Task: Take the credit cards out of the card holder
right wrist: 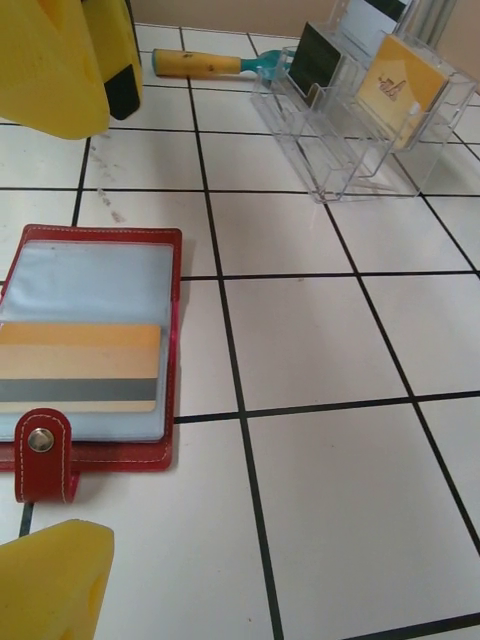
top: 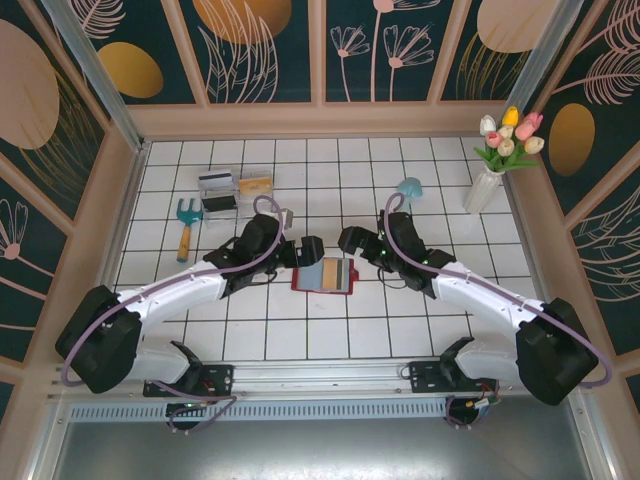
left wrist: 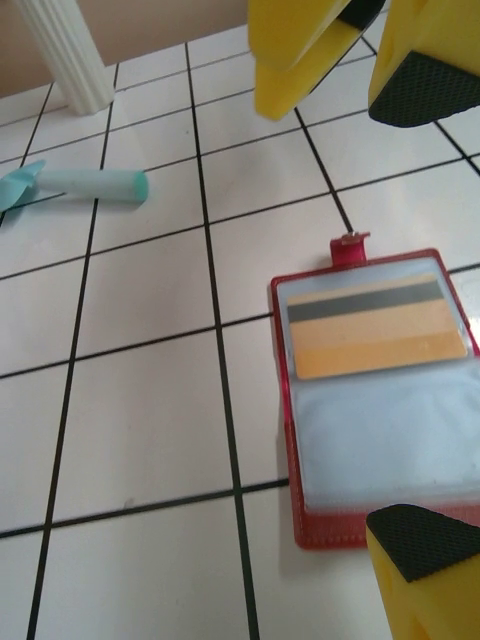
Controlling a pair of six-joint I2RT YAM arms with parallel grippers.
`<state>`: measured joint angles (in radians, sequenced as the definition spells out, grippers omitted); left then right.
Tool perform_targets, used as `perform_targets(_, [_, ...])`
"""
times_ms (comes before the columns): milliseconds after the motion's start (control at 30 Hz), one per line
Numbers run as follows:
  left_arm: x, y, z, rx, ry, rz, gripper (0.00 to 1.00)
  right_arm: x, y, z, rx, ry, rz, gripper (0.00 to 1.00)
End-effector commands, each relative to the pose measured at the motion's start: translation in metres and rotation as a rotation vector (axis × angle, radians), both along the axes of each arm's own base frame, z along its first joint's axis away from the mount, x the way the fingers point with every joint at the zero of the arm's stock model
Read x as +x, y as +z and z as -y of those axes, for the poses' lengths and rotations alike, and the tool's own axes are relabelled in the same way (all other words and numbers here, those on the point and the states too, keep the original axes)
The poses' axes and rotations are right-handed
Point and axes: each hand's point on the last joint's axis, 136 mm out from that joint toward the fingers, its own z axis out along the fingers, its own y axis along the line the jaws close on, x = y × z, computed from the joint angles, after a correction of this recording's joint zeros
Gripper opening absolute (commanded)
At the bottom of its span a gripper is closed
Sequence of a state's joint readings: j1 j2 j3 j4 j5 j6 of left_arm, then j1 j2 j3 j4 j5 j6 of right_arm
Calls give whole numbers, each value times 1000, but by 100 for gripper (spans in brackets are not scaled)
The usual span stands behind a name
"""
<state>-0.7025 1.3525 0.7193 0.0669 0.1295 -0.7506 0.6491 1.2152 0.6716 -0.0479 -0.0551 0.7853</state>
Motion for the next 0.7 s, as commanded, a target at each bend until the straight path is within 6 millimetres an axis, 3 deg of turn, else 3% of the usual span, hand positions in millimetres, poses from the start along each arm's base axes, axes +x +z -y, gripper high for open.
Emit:
perform_targets(0, [7, -2, -5, 0, 13, 29, 99, -3, 12, -13, 75, 24, 5, 99])
perform_targets(200, [17, -3, -7, -75, 117, -13, 98, -15, -10, -25, 20, -15, -116, 95])
perform_targets(367, [24, -10, -23, -42, 230, -43, 98, -17, -22, -46, -41, 36, -137, 88])
perform_targets(500, [22, -13, -41, -101, 324, -74, 98, -21, -38, -65, -41, 99, -196, 77])
perform_targets(667, [16, -16, -62, -177, 408, -99, 98, -12, -55, -75, -103, 118, -231, 69])
